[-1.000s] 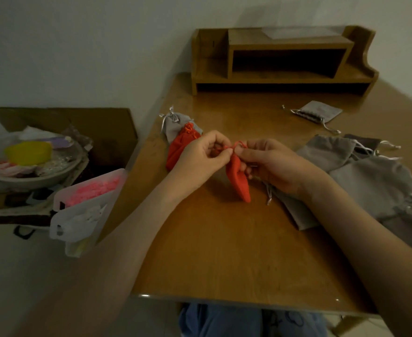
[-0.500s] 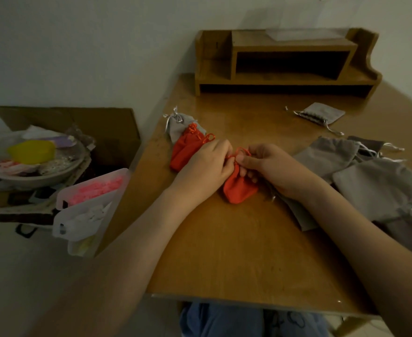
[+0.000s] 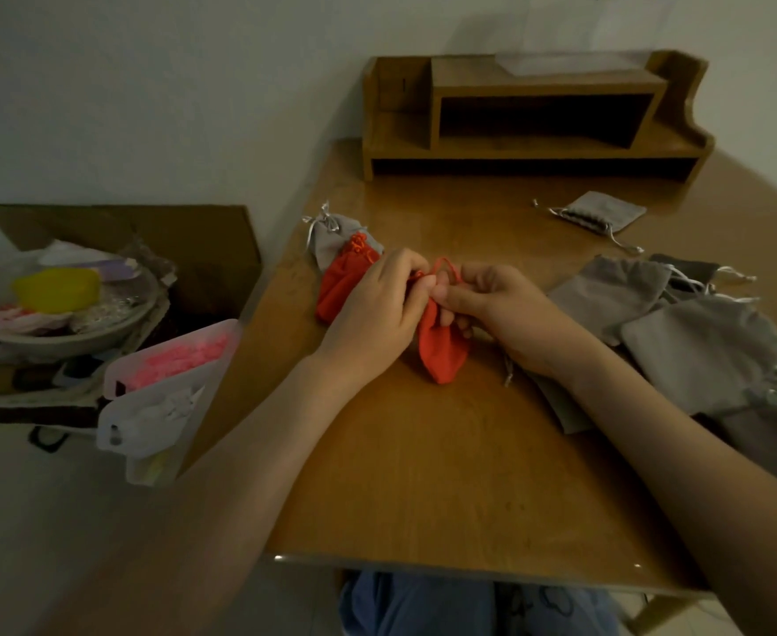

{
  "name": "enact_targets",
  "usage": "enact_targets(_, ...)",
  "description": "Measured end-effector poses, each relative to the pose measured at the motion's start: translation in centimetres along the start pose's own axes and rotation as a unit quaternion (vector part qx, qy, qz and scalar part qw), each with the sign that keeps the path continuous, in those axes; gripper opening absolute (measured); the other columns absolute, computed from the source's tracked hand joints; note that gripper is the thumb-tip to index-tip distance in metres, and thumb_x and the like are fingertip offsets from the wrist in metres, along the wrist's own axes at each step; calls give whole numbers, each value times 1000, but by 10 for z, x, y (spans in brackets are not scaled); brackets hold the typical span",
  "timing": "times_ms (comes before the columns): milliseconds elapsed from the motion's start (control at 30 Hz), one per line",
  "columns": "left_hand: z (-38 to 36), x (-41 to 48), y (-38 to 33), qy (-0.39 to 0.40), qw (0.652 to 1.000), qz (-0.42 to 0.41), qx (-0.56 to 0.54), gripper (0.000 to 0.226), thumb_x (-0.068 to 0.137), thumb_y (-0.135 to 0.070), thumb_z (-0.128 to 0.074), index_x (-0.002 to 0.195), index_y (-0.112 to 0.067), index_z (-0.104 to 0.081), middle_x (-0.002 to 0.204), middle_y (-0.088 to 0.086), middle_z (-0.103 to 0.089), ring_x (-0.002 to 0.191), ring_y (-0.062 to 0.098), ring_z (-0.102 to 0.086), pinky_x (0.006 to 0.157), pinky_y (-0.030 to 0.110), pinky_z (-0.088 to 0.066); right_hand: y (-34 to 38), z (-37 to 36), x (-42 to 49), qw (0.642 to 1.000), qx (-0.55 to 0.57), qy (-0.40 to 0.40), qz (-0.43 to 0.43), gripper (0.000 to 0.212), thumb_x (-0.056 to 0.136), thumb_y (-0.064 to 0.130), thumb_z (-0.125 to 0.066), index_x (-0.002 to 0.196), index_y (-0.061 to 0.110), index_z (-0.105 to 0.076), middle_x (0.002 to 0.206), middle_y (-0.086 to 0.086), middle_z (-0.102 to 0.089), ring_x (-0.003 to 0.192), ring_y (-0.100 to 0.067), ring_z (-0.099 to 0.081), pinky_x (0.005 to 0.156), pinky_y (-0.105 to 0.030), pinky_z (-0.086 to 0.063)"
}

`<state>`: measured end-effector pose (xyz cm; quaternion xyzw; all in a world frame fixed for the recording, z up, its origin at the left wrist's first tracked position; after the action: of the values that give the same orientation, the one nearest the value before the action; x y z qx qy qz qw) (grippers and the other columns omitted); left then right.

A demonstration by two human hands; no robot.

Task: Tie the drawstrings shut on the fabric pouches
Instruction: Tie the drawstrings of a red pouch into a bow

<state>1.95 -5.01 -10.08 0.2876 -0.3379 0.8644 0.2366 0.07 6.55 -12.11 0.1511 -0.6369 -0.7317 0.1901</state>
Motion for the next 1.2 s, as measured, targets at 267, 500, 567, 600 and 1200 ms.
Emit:
enact_targets(267,-12,-2,14,57,966,125,-217,11,97,-18,-48,87,-21,-52,77,-8,-56,73,-3,-54,70,14,-42,1,-1,2,994,88,66,12,9,90,11,-53,84,6,-58,62,1,-56,55,-9,-46,53,-16,-39)
enact_targets(500,-24,-3,9,132,789,249,-545,16,89,-17,-49,92,-2,-53,77,15,-68,76,28,-68,71,33,-54,-1,-4,2,976,171,132,19,12,90,18,-52,87,7,-57,62,5,-55,55,-5,-46,59,-18,-38)
enact_targets(567,-23,-3,6,144,770,254,-568,17,88,-16,-49,95,-1,-52,79,14,-69,77,26,-69,70,31,-55,-2,-4,2,972,182,147,20,21,87,22,-56,94,3,-54,63,6,-56,56,-4,-47,62,-20,-37)
enact_targets(600,-23,-3,4,150,765,250,-575,17,89,-15,-48,96,-1,-52,80,14,-69,77,26,-69,71,30,-55,-2,-4,2,971,185,154,20,27,85,25,-60,97,2,-54,63,6,-57,57,-5,-48,64,-21,-37)
enact_targets(1200,-9,-2,14,68,957,169,-226,21,95,-28,-56,74,-32,-55,63,-17,-58,63,1,-54,62,23,-42,1,3,0,997,67,45,10,17,93,25,-52,92,9,-56,71,-2,-57,63,-15,-54,60,-21,-44)
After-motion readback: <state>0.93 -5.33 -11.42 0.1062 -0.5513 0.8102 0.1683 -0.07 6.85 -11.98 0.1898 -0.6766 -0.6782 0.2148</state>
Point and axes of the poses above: each hand's wrist, its own x-axis towards the middle knuckle, its own z-axis out of the back of the hand, y = z × x, the point moved 7 cm from there along x, towards the middle knuckle
